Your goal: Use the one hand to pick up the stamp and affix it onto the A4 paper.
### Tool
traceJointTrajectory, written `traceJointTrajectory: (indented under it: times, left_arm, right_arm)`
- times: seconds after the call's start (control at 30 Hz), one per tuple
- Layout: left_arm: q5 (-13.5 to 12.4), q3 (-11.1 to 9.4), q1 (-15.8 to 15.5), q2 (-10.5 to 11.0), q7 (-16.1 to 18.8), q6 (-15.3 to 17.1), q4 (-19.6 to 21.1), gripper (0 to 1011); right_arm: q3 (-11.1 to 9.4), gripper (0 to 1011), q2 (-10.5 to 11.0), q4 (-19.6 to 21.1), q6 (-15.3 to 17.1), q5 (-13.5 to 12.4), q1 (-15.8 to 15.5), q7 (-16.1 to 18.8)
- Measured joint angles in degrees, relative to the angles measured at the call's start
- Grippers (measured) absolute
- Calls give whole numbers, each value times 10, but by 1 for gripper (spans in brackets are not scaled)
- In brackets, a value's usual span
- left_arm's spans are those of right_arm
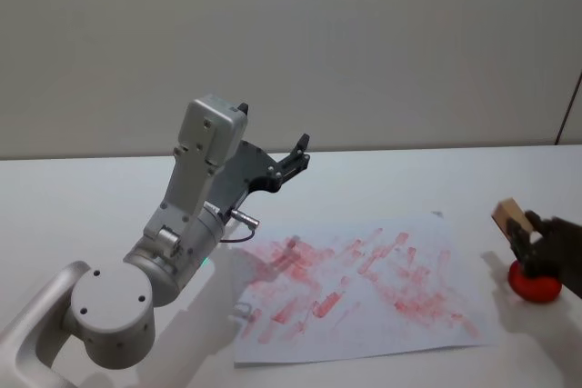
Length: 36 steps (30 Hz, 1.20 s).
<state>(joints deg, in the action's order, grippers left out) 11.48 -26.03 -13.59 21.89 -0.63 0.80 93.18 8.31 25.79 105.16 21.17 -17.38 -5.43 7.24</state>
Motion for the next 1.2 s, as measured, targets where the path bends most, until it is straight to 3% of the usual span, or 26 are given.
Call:
traceJointTrajectory:
  times: [0.4,1.0,1.2]
  left_arm:
    - [0,0,0,0,0,0,0,1001]
    - [0,0,0,0,0,0,0,1001]
    - [0,0,0,0,0,0,0,1001]
  right_arm:
    - [-9,214,11,-12,43,-8,-21,-24]
    - [-8,217,10,-31,61,9,-15,-23]
    - [-8,393,9,-34,64,13,-13,-22]
